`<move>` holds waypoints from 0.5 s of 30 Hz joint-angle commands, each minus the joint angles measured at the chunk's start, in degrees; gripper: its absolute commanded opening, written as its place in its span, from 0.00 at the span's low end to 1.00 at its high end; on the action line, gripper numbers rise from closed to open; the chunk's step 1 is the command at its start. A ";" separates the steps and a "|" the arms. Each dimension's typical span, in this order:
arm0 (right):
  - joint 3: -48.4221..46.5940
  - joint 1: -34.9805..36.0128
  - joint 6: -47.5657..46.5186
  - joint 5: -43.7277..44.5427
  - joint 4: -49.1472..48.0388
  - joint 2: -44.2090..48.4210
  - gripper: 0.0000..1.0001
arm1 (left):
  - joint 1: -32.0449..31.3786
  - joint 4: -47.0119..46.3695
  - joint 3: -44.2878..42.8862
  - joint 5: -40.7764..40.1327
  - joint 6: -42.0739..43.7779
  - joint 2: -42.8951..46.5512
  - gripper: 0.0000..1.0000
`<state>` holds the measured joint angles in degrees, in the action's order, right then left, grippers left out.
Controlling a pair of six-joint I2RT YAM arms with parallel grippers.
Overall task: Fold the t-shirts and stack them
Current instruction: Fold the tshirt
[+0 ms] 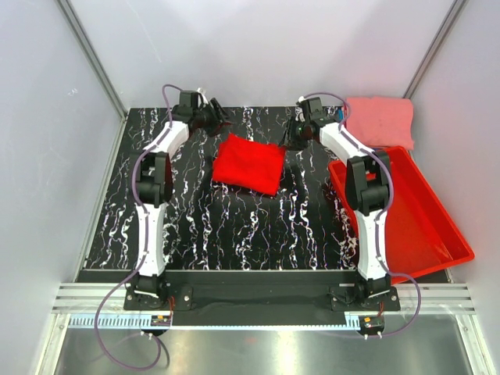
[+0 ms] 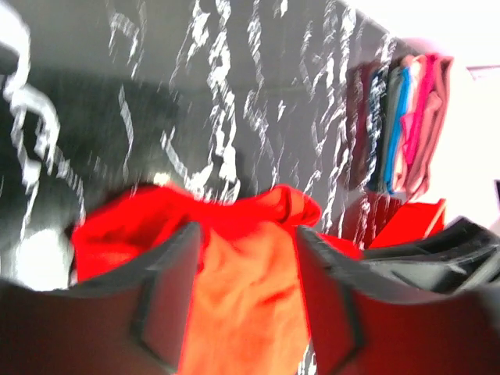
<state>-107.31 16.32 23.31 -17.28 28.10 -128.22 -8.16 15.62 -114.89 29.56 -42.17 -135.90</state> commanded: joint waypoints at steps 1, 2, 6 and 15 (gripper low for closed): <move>-4.57 -1.46 -1.60 2.24 -1.38 -1.15 0.50 | 1.30 -6.03 -6.13 6.03 -0.46 -0.86 0.66; -4.67 -1.90 -1.69 2.25 -1.29 -0.72 0.56 | 1.57 -4.99 -6.05 5.77 0.07 0.44 0.68; -3.87 -2.69 -3.97 3.57 0.72 3.32 0.59 | 1.84 -2.52 1.48 0.77 5.85 9.31 0.68; 4.11 -2.69 -2.13 -8.12 -0.14 6.84 0.39 | -2.82 -8.95 20.58 -0.99 12.53 21.20 0.66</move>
<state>-105.62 13.30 21.08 -21.74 29.26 -124.97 -9.56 10.33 -96.09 28.47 -34.37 -115.31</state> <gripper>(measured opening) 0.337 0.657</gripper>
